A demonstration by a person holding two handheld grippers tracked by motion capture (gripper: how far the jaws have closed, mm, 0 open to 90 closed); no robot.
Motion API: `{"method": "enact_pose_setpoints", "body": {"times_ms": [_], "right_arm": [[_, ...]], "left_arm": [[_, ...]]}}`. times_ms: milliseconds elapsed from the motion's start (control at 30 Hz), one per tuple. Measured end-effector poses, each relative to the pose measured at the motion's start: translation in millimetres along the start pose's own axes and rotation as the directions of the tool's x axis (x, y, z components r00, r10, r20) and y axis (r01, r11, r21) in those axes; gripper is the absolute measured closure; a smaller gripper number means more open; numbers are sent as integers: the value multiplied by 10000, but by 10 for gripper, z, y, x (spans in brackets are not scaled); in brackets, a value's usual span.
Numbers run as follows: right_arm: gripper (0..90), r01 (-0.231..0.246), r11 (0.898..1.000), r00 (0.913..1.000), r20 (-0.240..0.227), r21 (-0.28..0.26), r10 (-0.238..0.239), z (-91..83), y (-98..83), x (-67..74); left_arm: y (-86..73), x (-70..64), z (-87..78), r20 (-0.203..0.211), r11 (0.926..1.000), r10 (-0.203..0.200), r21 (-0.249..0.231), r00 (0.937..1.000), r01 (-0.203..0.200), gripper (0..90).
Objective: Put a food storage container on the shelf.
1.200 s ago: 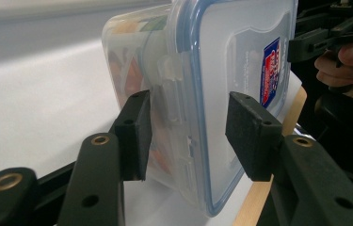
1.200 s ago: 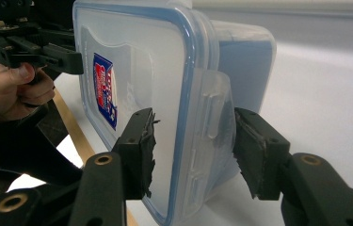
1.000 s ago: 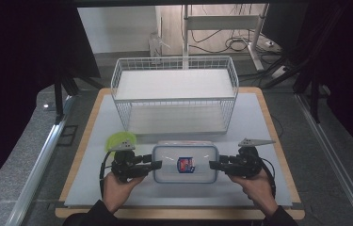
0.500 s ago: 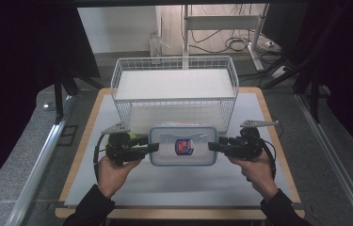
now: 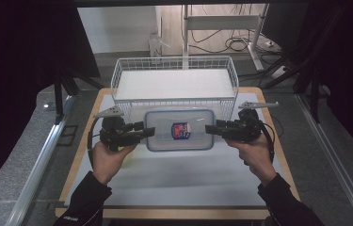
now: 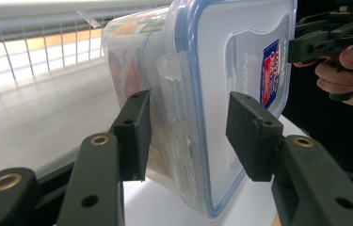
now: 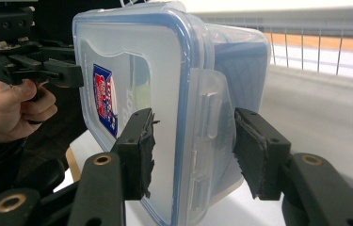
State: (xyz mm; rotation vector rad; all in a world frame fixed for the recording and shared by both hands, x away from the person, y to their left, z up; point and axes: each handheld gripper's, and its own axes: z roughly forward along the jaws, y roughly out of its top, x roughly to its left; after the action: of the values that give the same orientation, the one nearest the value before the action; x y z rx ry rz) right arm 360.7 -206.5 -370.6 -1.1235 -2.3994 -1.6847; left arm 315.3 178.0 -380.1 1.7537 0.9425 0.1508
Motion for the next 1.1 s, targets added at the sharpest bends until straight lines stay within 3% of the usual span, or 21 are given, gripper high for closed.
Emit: {"method": "enact_pose_setpoints", "body": {"times_ms": [333, 600, 833, 1100], "right_arm": [[496, 157, 9991, 9999, -27, -388, -158, 14, 371, 34], [494, 0, 9986, 10000, -55, -527, -3, 59, 629, -19], [491, -21, 9979, 10000, 12, -651, 21, 112, 873, -48], [492, -11, 9961, 9997, 235, -886, 31, 159, 1164, -69]], "left_arm": [[343, 52, -107, -177, 9995, 211, -252, 9996, -216, 516], [606, 150, -121, -264, 9994, 242, -254, 9994, -249, 516], [786, 245, -139, -280, 9992, 123, -381, 9995, -134, 516], [985, 431, -108, -4, 9979, -203, -620, 9998, 203, 516]]}}
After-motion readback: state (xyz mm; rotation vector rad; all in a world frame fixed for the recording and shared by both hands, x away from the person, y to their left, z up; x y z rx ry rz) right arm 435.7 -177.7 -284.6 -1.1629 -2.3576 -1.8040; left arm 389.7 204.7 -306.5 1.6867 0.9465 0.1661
